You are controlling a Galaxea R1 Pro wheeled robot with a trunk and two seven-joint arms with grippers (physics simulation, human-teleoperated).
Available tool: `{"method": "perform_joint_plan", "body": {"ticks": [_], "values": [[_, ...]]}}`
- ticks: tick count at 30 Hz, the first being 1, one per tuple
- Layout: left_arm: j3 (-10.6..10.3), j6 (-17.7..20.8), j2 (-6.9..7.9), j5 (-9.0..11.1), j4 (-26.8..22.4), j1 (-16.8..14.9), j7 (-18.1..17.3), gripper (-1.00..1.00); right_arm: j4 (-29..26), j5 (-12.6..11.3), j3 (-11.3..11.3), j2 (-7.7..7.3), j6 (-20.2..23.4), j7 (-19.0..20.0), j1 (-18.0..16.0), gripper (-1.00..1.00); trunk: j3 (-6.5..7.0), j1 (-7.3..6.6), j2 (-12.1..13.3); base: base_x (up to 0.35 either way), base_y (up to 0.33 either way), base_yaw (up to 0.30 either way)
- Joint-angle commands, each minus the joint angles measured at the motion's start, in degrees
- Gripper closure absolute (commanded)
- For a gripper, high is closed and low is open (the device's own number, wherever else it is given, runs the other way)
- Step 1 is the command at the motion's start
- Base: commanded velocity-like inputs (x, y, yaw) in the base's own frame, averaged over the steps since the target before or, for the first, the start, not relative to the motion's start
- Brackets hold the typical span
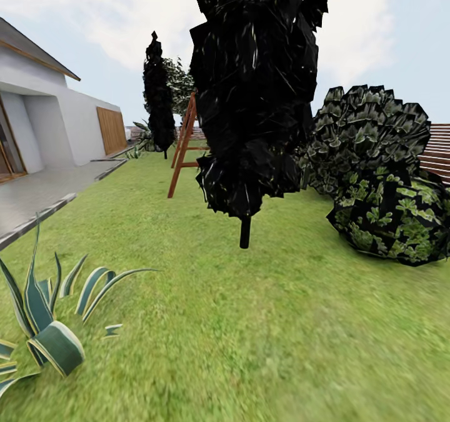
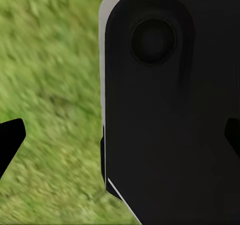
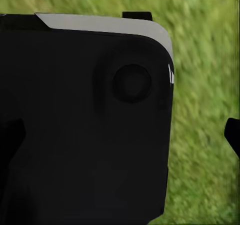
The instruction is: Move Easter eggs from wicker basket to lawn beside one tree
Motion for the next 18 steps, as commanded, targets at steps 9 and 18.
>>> {"method": "perform_joint_plan", "body": {"ticks": [9, 18], "values": [[0.06, -0.03, 0.01, 0.04, -0.02, -0.01, 0.01, -1.0, 0.1, -0.23, -0.16, 0.05, 0.03, 0.05, -0.07, -1.0, -0.04, 0.03, -0.02, 0.289, -0.14, 0.043], [0.07, -0.03, 0.01, 0.07, -0.02, -0.01, 0.01, -1.0, 0.1, -0.25, -0.09, 0.03, 0.02, 0.05, -0.07, -1.0, -0.04, 0.03, -0.02, 0.274, -0.179, 0.24]]}}
